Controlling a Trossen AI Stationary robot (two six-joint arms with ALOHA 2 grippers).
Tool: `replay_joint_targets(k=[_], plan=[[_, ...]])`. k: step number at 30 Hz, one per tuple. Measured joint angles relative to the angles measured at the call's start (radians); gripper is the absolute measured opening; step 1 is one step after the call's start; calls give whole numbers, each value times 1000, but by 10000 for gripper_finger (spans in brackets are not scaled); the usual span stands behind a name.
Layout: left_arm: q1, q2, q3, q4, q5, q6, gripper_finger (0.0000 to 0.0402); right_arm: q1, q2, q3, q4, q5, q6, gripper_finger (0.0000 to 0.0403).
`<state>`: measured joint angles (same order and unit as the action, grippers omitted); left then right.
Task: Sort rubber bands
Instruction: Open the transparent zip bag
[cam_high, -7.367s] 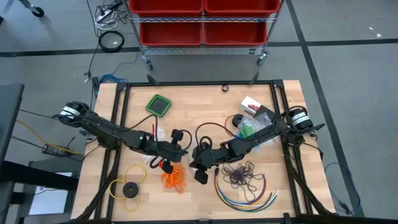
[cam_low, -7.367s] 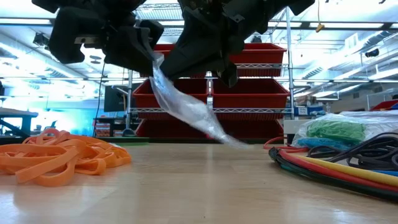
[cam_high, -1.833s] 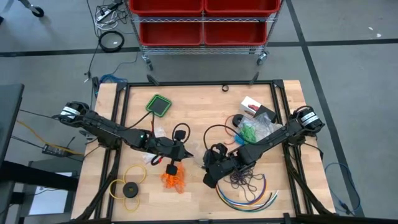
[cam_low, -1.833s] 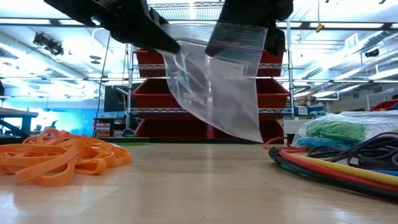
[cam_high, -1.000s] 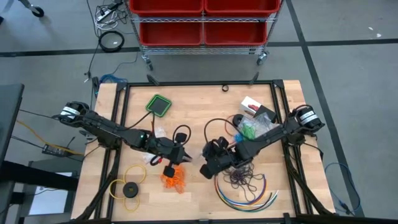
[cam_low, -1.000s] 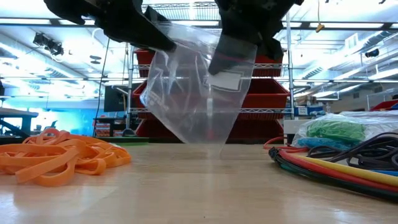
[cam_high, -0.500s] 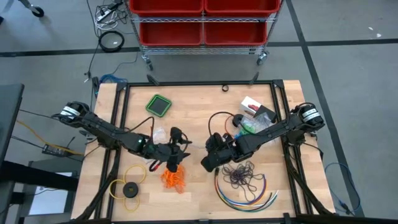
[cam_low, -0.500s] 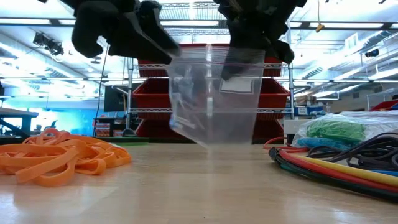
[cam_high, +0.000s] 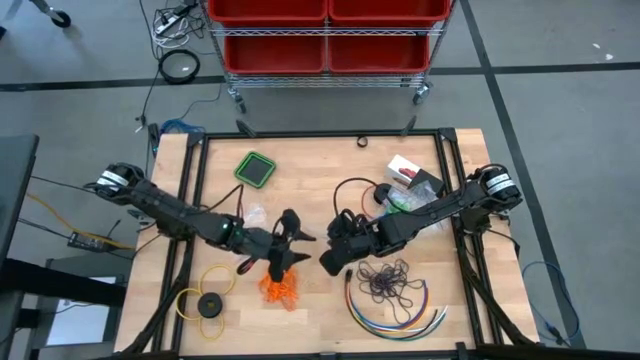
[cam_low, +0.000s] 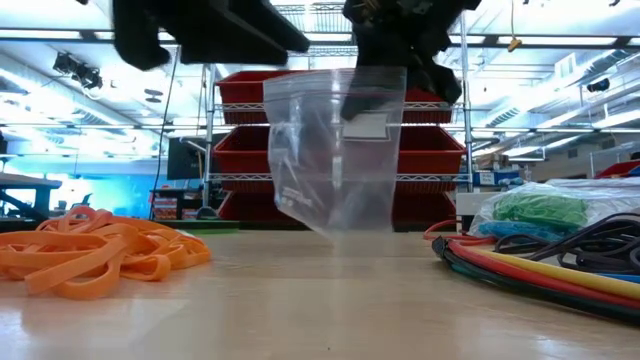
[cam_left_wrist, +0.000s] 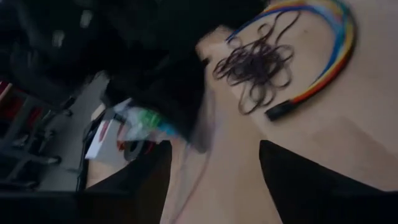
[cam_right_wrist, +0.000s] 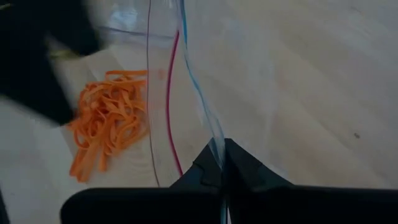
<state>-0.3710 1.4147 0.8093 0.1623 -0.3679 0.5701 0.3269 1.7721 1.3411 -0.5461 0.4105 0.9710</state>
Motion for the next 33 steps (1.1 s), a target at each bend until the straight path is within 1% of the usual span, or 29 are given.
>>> replay_joint_targets(k=[3,7,12,15,19,23,25,27,30,33], plan=[[25,0,0,3,31,0,242,-7,0,0,12,-20,-4,0],[62,5,0,-8,113,-1,238,-12,0,0,18,-22,-6,0],[91,36,0,-16,158,-2,237,-14,0,0,62,-31,-39,0],[97,65,0,-16,159,-3,237,-15,0,0,84,-40,-56,0],[97,96,0,4,118,-2,237,-15,1,0,87,-40,-59,0],[97,114,31,-51,104,-1,225,-15,1,0,88,-40,-59,0],[97,123,54,-98,101,1,205,-15,1,0,89,-40,-63,0],[96,131,73,-141,86,2,175,-15,1,0,89,-39,-65,0],[97,131,81,-181,74,6,112,-17,1,0,88,-24,-65,0],[95,131,82,-208,72,19,38,-19,1,0,74,6,-46,0]])
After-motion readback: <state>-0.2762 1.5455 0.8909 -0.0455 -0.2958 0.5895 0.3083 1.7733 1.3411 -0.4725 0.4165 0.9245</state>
